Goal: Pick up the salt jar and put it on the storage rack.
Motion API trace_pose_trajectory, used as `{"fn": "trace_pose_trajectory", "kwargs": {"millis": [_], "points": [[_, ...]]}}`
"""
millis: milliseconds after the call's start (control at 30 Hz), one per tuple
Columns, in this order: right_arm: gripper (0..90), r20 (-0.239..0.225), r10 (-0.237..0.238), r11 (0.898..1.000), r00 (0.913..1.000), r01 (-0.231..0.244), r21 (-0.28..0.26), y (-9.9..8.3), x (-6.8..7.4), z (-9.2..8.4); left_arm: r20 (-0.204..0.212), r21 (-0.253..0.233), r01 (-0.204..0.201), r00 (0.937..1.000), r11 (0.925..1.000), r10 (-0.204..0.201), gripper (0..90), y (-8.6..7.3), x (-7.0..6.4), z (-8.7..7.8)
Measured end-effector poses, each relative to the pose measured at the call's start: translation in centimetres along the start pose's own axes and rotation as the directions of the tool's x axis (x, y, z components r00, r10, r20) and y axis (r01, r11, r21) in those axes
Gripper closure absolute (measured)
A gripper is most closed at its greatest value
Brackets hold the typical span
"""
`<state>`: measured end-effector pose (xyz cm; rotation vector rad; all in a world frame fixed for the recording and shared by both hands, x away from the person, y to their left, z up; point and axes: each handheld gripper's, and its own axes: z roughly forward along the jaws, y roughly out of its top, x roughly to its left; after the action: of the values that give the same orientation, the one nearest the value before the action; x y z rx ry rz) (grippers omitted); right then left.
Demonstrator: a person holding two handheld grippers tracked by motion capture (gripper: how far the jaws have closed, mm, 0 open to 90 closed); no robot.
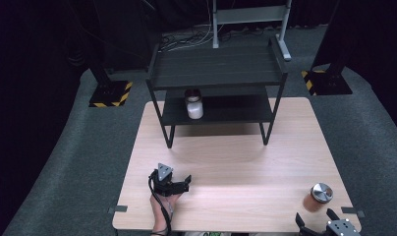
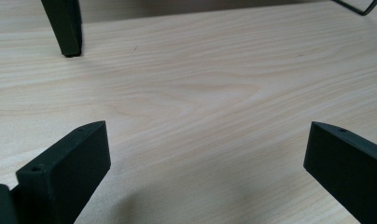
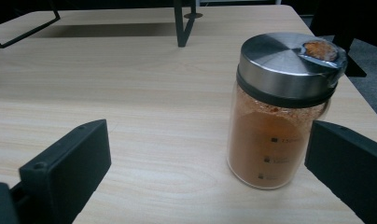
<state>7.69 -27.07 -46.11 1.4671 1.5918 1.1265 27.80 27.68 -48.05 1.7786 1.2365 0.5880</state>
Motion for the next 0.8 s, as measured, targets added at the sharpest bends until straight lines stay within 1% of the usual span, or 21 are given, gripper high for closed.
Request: {"fn": "trace_pose_trajectory", "kwargs": {"millis": [67, 133, 200, 367, 800], "points": [[0.0, 0.001, -0.003, 1.000, 1.0000, 0.003, 0.000, 0.01, 0.13, 0.03, -0.014, -0.011, -0.012, 0.9998, 0.9999, 0.012, 0.5, -0.20, -0.35, -0.08], [0.0, 0.002, -0.008, 1.000, 1.0000, 0.008, -0.004, -0.02, 0.26, 0.04, -0.017, -0.016, -0.024, 0.9996, 0.9996, 0.024, 0.5, -0.29, -0.52, -0.13], [0.0, 0.002, -0.009, 1.000, 1.0000, 0.009, -0.003, 0.00, 0.30, 0.06, -0.016, -0.018, -0.026, 0.9995, 0.9995, 0.026, 0.5, -0.31, -0.53, -0.11], [0.0, 0.004, -0.014, 1.000, 0.9999, 0.014, 0.001, -0.03, 0.42, 0.22, -0.018, -0.019, -0.049, 0.9987, 0.9986, 0.048, 0.2, -0.33, -0.74, -0.13], [0.0, 0.004, -0.022, 1.000, 0.9998, 0.022, 0.003, 0.07, 0.59, 0.27, -0.007, -0.044, -0.032, 0.9995, 0.9985, 0.032, 0.2, -0.74, -0.41, -0.32]]}}
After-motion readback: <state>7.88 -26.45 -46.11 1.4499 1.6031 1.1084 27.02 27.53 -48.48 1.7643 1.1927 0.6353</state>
